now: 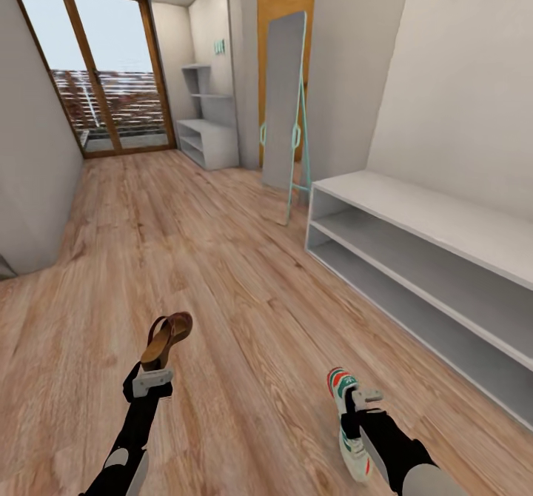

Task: Pick up the two gym shoes and the two sandals from the corridor floor and place them onto the hallstand (shoe rack) in the corridor, making sure they are on the rack and not on the floor. Arrange them so the two gym shoes are next to each other and the two sandals are next to each other.

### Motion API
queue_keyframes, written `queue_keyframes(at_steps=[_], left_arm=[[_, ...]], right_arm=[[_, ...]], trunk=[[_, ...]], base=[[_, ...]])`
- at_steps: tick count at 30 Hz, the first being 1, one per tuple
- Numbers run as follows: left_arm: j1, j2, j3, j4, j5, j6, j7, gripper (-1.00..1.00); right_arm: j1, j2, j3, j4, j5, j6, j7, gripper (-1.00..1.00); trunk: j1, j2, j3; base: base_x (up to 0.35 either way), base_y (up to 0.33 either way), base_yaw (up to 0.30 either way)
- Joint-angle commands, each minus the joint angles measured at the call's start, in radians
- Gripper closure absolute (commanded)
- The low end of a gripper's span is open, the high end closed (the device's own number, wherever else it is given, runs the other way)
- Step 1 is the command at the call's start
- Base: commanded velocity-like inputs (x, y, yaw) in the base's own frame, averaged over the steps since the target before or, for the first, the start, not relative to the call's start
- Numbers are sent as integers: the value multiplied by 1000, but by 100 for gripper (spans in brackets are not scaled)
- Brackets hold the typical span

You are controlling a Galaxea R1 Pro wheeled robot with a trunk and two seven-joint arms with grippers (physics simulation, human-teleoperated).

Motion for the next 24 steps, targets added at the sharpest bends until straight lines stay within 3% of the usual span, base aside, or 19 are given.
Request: queue_keyframes(at_steps=[1,11,24], left_arm=[[0,0,0,0,0,0,0,100],[0,0,-1,0,0,0,0,100],[0,0,-3,-1,0,0,0,100]], right_arm=[[0,3,13,16,14,0,0,100],[-1,12,57,42,44,0,-1,100],[-1,13,62,43,47,1,-1,100]], trunk=[[0,0,0],[0,0,0],[0,0,0]], base=[[347,143,1],[347,142,0],[347,142,0]])
